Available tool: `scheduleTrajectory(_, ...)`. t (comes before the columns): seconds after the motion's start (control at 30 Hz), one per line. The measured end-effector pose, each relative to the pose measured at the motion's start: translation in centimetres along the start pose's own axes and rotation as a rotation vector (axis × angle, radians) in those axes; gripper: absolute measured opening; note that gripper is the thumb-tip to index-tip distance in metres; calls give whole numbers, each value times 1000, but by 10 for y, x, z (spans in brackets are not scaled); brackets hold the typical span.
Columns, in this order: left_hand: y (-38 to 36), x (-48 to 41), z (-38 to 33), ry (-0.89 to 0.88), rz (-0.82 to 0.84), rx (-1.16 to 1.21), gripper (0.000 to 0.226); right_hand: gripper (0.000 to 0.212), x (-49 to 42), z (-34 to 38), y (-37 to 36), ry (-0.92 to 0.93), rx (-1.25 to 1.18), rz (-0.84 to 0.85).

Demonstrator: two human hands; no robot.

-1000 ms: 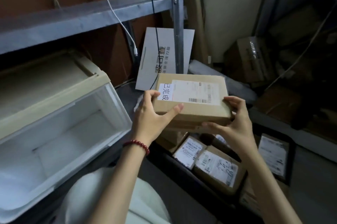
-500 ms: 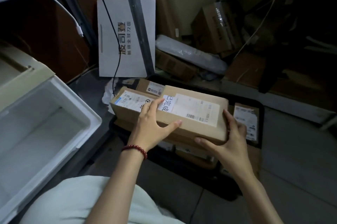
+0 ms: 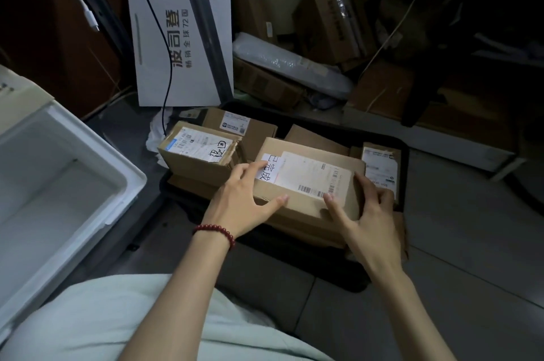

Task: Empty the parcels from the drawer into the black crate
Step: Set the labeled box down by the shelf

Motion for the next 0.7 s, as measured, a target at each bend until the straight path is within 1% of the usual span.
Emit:
scheduleTrajectory(0.23, -4, 1, -5, -1, -27, -174, 70, 71, 3, 0, -1, -20, 31, -16)
scheduleTrajectory(0.4, -12, 1, 1, 55, 10, -307, 72, 68, 3, 5, -2, 40, 72, -65)
scheduleTrajectory(0.53, -14, 0, 2, 58, -2, -332, 73, 68, 0, 7, 0, 65, 114, -51)
scheduleTrajectory(0.7, -8, 2, -1, 47, -85, -358, 73, 71, 1, 9, 7, 55, 228, -23)
Point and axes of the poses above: each hand's wrist, its own x-axis away from the middle knuckle, its own y-axis out of the back of the hand, z = x × y, the point moved 4 cm from there along -x, towards the middle knuckle, and after that the axes turned 14 degrees about z, right-handed, at the moved point
